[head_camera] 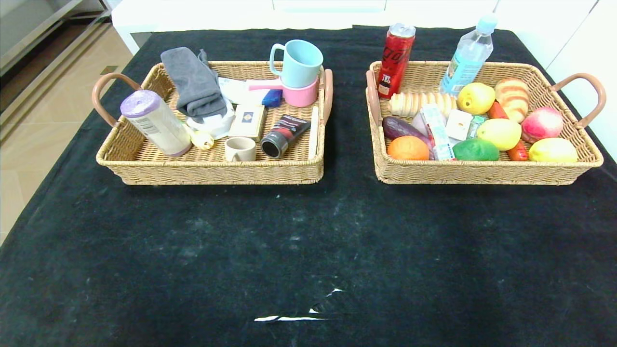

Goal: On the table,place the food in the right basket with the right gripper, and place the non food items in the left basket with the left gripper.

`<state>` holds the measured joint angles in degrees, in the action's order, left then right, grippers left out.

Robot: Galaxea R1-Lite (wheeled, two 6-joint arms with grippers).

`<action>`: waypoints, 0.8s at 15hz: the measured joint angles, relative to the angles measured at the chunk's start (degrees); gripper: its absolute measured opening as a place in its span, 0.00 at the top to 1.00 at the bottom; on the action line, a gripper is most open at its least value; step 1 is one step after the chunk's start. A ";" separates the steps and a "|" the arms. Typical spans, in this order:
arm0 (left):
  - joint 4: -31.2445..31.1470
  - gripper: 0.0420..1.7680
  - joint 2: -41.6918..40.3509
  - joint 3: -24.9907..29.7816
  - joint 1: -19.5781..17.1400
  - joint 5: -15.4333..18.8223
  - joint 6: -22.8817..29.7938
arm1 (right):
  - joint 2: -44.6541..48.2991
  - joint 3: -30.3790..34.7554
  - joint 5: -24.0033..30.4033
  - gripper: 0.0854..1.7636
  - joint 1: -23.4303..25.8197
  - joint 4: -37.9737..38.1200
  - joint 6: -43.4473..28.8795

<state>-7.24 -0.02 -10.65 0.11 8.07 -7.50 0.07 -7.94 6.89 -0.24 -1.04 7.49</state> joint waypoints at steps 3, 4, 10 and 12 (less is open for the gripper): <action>0.85 0.03 -0.05 3.39 0.02 -2.01 -0.16 | 0.00 5.41 -1.35 0.04 0.00 -2.73 1.05; 2.06 0.03 -0.05 4.77 0.02 -2.40 -0.13 | 0.00 6.27 -2.40 0.04 0.00 -2.82 0.87; 6.36 0.03 -0.05 10.47 0.02 -5.77 2.16 | 0.00 7.83 -5.21 0.04 0.00 0.79 -2.47; 6.36 0.03 -0.05 10.58 0.00 -7.03 3.56 | 0.00 7.84 -5.79 0.04 0.00 0.99 -5.23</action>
<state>-0.88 -0.07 -0.07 0.11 1.04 -3.94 0.07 -0.10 1.10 -0.24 -0.05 2.26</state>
